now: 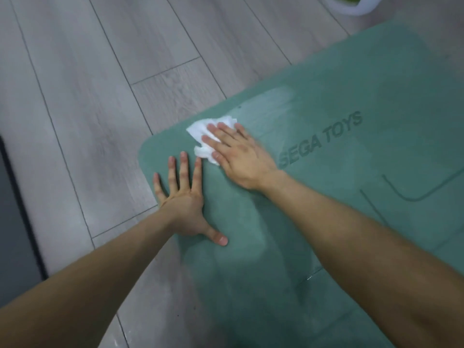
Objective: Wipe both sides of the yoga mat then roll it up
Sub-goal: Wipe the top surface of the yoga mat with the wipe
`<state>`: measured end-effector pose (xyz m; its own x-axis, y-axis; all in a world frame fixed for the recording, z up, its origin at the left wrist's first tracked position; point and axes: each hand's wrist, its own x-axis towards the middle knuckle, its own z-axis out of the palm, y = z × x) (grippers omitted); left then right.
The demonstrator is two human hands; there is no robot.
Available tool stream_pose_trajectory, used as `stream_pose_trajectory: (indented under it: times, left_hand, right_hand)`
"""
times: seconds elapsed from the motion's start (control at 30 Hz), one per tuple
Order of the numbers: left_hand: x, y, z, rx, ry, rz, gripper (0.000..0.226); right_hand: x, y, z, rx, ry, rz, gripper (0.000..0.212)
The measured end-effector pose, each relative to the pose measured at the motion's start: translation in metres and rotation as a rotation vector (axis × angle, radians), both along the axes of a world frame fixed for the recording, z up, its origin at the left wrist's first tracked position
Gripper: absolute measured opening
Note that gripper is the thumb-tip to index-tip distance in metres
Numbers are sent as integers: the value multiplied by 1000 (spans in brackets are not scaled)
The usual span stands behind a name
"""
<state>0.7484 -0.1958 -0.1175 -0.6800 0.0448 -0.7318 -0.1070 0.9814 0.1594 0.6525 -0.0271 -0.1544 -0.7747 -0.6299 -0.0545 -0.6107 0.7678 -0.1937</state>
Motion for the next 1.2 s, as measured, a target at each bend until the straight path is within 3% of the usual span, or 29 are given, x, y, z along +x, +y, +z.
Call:
stream_pose_trajectory:
  times: [0.13, 0.17, 0.2, 0.3, 0.37, 0.43, 0.53, 0.57, 0.6, 0.73, 0.8, 0.93, 1.0, 1.07, 1.17, 1.2]
  left_hand:
    - [-1, -4, -1, 20, -31, -29, 194]
    - [-3, -4, -1, 25, -39, -32, 193]
    - [-4, -4, -1, 27, -51, -32, 192]
    - [-7, -7, -1, 12, -77, -50, 189]
    - [-7, -6, 0, 6, -79, -32, 189]
    - [-5, -5, 1, 3, -72, -37, 189]
    - [-5, -5, -2, 16, -79, -25, 189]
    - [-7, -5, -2, 16, -83, -19, 190]
    - [-7, -3, 0, 15, -92, -12, 190]
    - [-6, -3, 3, -15, -98, -19, 189]
    - [-7, -3, 4, -7, -96, -17, 189]
    - [-8, -2, 5, -2, -112, -27, 189]
    - [-9, -2, 5, -7, -117, -25, 189]
    - [-8, -2, 4, -2, -112, -21, 189]
    - [-6, -3, -2, -23, -89, -24, 189]
    - [-5, -4, -3, -28, -76, -21, 190]
  right_hand:
    - [-63, 63, 2, 26, -14, -604, 56]
    - [-65, 59, 2, 12, -13, -673, 56]
    - [-61, 43, -2, 3, -9, -646, 57]
    - [-25, -19, -10, -23, -27, -188, 55]
    - [-23, -17, -4, 14, -42, 16, 54]
    - [-50, 18, 2, 55, -42, -117, 55]
    - [-91, 66, 6, 54, -40, -547, 58]
    - [-93, 60, 6, 32, -57, -605, 58]
    - [-87, 42, 6, 10, -57, -570, 58]
    - [-21, -37, -10, -42, -15, 15, 57]
    - [-30, -21, -4, -4, -6, 52, 56]
    - [-91, 82, 10, 89, -35, -514, 57]
    - [-90, 94, 11, 55, -44, -643, 60]
    - [-61, 49, 5, -7, -54, -508, 64]
    - [1, -23, -8, -35, -49, -5, 60]
    - [10, -27, -7, -37, -42, 69, 58]
